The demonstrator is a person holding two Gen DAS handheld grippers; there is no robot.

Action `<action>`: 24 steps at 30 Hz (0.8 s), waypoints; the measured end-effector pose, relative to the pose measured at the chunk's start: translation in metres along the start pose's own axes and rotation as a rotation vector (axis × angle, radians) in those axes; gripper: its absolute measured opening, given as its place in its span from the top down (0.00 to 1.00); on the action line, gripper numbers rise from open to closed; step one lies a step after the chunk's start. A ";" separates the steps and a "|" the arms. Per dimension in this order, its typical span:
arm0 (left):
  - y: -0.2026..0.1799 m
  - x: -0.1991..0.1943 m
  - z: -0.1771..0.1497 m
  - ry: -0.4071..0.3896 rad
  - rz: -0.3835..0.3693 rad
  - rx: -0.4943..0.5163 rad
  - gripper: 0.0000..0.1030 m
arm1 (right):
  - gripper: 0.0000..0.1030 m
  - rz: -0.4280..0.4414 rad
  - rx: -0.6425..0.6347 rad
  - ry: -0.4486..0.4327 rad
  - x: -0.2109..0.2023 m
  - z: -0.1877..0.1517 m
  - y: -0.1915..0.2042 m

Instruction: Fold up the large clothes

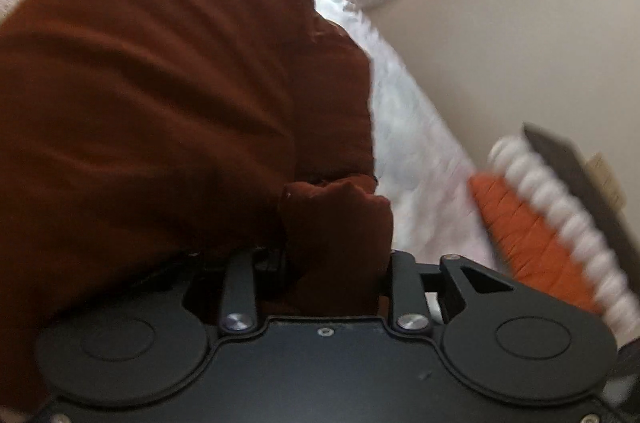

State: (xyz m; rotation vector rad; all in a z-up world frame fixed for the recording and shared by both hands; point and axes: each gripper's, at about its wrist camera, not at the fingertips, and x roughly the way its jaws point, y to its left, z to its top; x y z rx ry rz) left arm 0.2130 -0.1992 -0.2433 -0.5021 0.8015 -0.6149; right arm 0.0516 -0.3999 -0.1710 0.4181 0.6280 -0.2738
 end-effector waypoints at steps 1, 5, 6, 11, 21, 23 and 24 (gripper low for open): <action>0.000 0.004 -0.002 -0.009 0.004 0.029 0.70 | 0.59 0.001 0.005 0.003 0.000 0.000 -0.003; -0.008 0.005 -0.003 -0.005 0.008 0.032 0.67 | 0.59 0.000 0.012 0.006 0.001 0.000 -0.009; -0.010 0.005 -0.004 -0.004 0.005 0.034 0.67 | 0.59 0.001 0.014 0.006 0.000 0.000 -0.009; -0.021 0.005 -0.004 -0.010 0.008 0.075 0.56 | 0.59 0.016 0.022 0.003 0.000 0.003 -0.012; -0.055 -0.010 -0.023 -0.032 -0.002 0.248 0.40 | 0.56 0.218 0.177 0.039 0.004 0.038 -0.025; -0.058 -0.017 -0.024 -0.037 -0.008 0.255 0.40 | 0.52 0.269 0.197 0.059 0.008 0.046 -0.025; -0.064 -0.021 -0.026 -0.045 -0.022 0.268 0.39 | 0.52 0.283 0.202 0.063 0.010 0.049 -0.024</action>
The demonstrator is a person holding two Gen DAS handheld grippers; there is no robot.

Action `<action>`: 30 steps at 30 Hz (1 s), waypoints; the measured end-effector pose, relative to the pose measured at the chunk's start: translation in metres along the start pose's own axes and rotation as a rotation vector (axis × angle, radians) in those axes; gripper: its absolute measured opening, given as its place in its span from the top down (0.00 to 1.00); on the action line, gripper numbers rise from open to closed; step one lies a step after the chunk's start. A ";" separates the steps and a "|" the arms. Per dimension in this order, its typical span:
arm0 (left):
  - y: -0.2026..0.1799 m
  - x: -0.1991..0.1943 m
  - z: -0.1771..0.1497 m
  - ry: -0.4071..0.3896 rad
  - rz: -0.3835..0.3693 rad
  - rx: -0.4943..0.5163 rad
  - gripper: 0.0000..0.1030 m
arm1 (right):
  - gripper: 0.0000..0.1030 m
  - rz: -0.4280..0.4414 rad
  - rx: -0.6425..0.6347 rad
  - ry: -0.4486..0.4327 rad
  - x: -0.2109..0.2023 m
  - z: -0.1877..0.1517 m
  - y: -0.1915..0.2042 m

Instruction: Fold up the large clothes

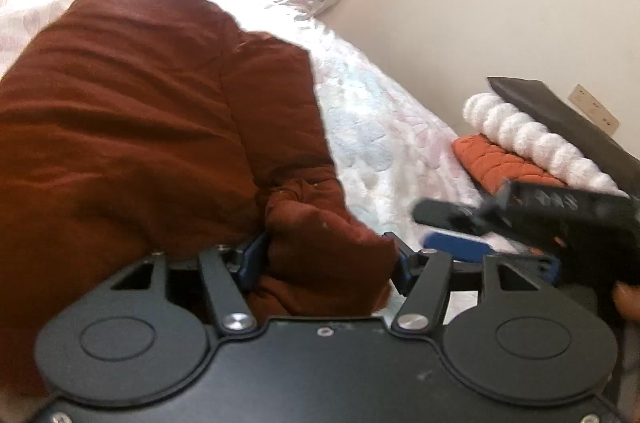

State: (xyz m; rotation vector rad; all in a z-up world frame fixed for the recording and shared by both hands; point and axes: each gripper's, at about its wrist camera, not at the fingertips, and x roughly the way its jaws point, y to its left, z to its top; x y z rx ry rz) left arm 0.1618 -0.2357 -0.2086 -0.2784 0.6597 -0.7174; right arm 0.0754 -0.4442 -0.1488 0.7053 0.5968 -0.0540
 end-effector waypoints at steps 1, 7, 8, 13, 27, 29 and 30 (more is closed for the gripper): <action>0.002 -0.012 -0.002 -0.011 -0.026 0.008 0.37 | 0.52 0.014 0.007 0.003 0.002 0.002 0.001; 0.020 -0.064 0.004 -0.054 -0.184 -0.223 0.37 | 0.51 0.080 0.096 0.047 0.014 -0.001 -0.004; 0.025 -0.078 0.008 -0.083 -0.198 -0.259 0.37 | 0.51 0.082 0.094 0.051 0.014 -0.003 -0.002; 0.058 -0.141 0.030 -0.272 -0.008 -0.238 0.36 | 0.51 0.102 0.099 0.064 0.010 -0.014 0.001; 0.123 -0.105 0.001 -0.138 0.178 -0.404 0.36 | 0.38 0.196 0.226 0.080 0.011 -0.057 0.008; 0.120 -0.103 0.002 -0.134 0.176 -0.401 0.35 | 0.38 0.184 0.218 0.085 0.023 -0.053 0.013; 0.120 -0.104 0.003 -0.133 0.178 -0.396 0.35 | 0.37 0.184 0.224 0.093 0.030 -0.051 0.014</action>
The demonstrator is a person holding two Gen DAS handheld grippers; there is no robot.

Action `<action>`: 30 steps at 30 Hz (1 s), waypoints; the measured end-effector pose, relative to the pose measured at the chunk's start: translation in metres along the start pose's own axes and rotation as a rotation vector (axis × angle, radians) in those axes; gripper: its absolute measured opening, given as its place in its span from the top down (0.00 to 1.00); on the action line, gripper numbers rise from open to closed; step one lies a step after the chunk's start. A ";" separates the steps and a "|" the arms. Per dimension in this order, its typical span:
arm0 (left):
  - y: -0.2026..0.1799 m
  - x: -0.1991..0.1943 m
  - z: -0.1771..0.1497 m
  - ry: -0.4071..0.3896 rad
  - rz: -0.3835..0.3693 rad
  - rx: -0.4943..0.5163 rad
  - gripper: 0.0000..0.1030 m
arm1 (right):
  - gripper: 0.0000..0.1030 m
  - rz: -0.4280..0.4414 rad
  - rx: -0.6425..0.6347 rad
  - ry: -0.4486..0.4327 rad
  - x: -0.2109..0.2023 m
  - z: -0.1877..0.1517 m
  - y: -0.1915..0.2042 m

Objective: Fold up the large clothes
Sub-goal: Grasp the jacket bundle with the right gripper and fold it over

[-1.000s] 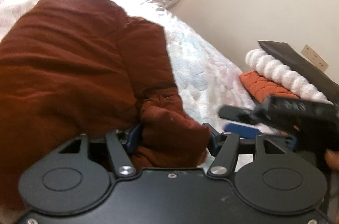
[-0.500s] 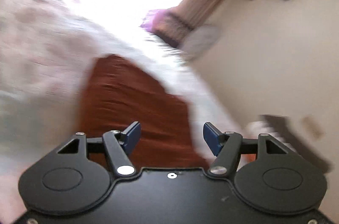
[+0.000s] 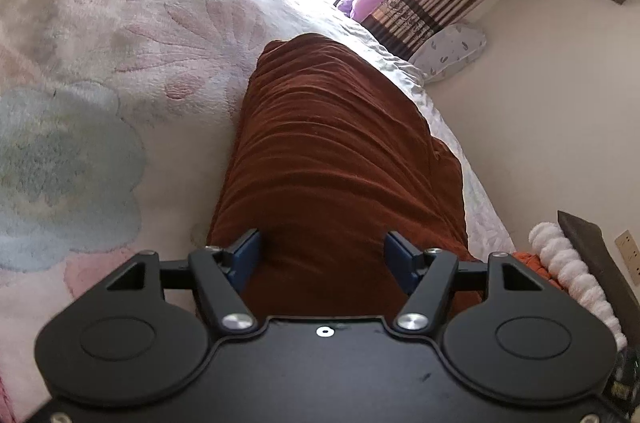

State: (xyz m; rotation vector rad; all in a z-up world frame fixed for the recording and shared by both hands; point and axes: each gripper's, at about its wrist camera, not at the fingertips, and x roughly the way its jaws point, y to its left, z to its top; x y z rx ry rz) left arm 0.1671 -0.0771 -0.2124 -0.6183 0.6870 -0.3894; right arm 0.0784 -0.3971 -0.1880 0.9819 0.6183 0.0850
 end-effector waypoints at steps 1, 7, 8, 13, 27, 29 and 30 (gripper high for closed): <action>-0.003 0.002 0.001 -0.001 0.003 0.006 0.35 | 0.37 -0.005 0.007 0.010 0.006 0.001 0.000; -0.008 -0.001 0.003 -0.006 0.005 0.008 0.35 | 0.67 -0.017 -0.059 -0.041 0.007 0.004 0.016; -0.011 -0.007 0.004 0.002 0.007 0.008 0.35 | 0.69 -0.014 -0.067 -0.046 0.005 0.006 0.019; -0.013 -0.049 -0.023 0.015 0.030 0.128 0.34 | 0.70 0.000 -0.110 -0.051 0.004 0.008 0.030; 0.005 -0.005 -0.058 0.074 0.224 0.155 0.43 | 0.77 0.032 -0.083 -0.096 -0.001 0.007 0.041; 0.006 -0.009 -0.055 0.055 0.234 0.147 0.71 | 0.79 0.055 -0.033 -0.120 -0.006 0.012 0.040; 0.007 -0.012 -0.052 0.056 0.217 0.123 0.71 | 0.80 0.060 -0.013 -0.142 -0.010 0.016 0.040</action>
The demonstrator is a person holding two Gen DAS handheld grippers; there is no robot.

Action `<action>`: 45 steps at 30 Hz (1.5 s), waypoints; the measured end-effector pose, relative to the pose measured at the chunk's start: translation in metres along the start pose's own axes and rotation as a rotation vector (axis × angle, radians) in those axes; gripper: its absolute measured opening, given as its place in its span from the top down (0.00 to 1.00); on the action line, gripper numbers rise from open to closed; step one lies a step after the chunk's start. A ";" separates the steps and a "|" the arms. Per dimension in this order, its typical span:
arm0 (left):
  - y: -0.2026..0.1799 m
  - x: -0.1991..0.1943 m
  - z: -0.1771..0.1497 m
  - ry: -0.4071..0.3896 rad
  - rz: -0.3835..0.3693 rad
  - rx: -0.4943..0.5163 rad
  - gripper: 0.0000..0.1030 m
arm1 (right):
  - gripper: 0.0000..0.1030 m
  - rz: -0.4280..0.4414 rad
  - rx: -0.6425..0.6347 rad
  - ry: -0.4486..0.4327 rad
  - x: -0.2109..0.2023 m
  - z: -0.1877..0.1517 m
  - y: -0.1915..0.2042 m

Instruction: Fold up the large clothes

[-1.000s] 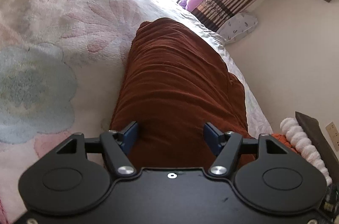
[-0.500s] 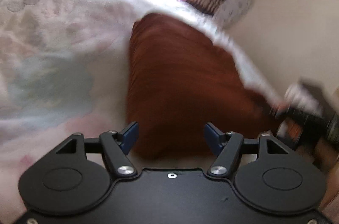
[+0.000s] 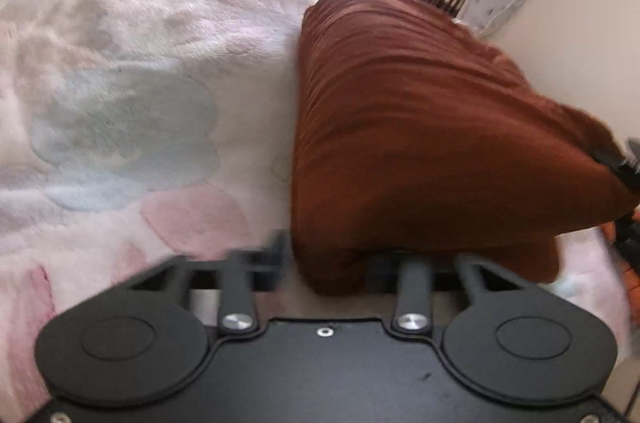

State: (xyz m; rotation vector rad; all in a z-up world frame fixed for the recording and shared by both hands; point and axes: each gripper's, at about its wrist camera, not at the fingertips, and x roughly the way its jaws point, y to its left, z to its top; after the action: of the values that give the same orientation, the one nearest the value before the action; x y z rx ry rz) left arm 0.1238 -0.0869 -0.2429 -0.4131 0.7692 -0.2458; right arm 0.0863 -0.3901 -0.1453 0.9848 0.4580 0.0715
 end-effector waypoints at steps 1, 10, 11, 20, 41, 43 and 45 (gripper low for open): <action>-0.001 -0.003 0.001 -0.010 -0.001 0.002 0.71 | 0.80 -0.004 0.005 -0.022 -0.004 0.004 0.000; 0.013 0.017 0.001 0.057 0.012 -0.064 0.67 | 0.81 -0.131 0.066 0.008 0.012 -0.006 -0.065; 0.019 0.022 0.001 0.069 0.009 -0.091 0.66 | 0.81 -0.132 0.076 0.015 0.016 -0.012 -0.076; 0.032 0.019 0.005 0.113 -0.046 -0.073 0.60 | 0.66 -0.051 0.122 0.030 0.018 -0.014 -0.091; -0.020 -0.020 0.047 -0.039 -0.269 0.093 0.56 | 0.55 -0.183 -0.469 -0.013 -0.005 -0.018 0.022; -0.027 -0.006 0.045 -0.013 -0.248 0.117 0.56 | 0.63 -0.214 -0.436 0.008 0.003 -0.017 0.010; -0.031 0.006 0.038 0.008 -0.200 0.133 0.55 | 0.72 -0.232 -0.388 0.017 0.006 -0.020 -0.007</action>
State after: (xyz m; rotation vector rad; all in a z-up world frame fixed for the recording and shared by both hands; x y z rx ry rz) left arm 0.1534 -0.1063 -0.2080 -0.3637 0.7152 -0.4836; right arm 0.0824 -0.3770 -0.1619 0.5471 0.5472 -0.0402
